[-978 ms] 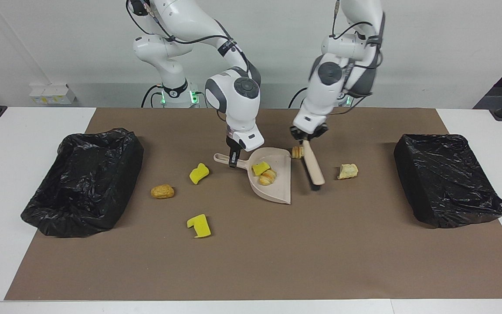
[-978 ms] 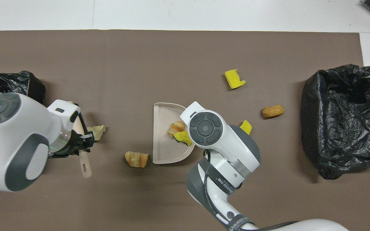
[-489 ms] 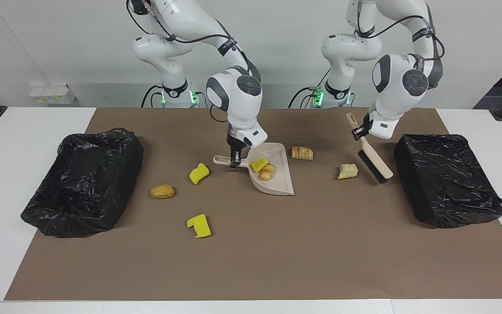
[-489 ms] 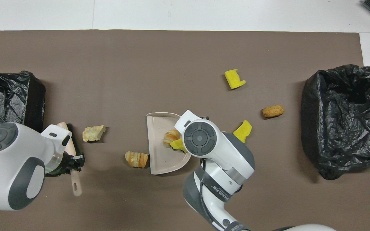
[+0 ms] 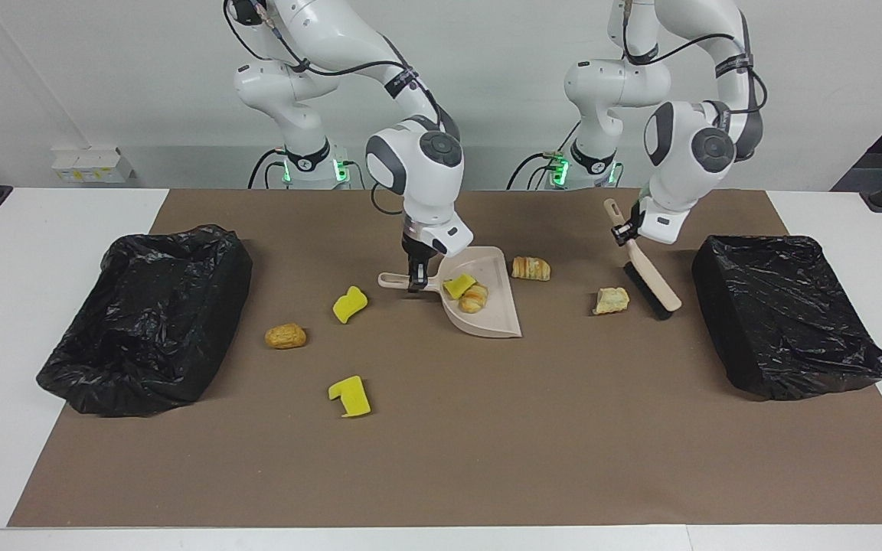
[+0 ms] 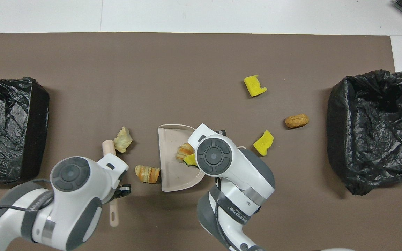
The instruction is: Sweep and dump trash in bin
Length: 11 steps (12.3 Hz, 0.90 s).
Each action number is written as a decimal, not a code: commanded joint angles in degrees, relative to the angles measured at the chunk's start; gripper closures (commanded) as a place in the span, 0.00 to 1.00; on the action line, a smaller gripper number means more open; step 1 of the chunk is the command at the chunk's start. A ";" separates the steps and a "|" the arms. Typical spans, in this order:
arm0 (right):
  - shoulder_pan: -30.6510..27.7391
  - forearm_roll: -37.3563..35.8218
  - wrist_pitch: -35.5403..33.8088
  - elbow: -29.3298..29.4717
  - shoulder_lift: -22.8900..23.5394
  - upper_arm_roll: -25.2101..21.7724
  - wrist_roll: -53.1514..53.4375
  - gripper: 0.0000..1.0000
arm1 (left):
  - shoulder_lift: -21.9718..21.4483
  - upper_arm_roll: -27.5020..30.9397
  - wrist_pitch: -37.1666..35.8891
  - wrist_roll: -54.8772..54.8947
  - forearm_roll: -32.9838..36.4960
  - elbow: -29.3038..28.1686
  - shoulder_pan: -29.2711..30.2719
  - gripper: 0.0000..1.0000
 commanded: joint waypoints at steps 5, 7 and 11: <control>-1.58 -1.14 1.57 -2.04 -0.10 0.22 2.46 1.00 | -0.13 -13.95 5.13 -3.52 -17.03 2.00 -0.41 1.00; -2.11 -1.22 0.69 -1.52 -0.28 0.13 2.37 1.00 | 0.05 -16.25 6.80 -3.52 -19.69 3.49 -0.32 1.00; -4.31 -1.22 -3.25 0.50 -1.86 0.13 2.46 1.00 | -0.74 -10.92 -1.34 -1.59 -19.09 10.41 1.97 1.00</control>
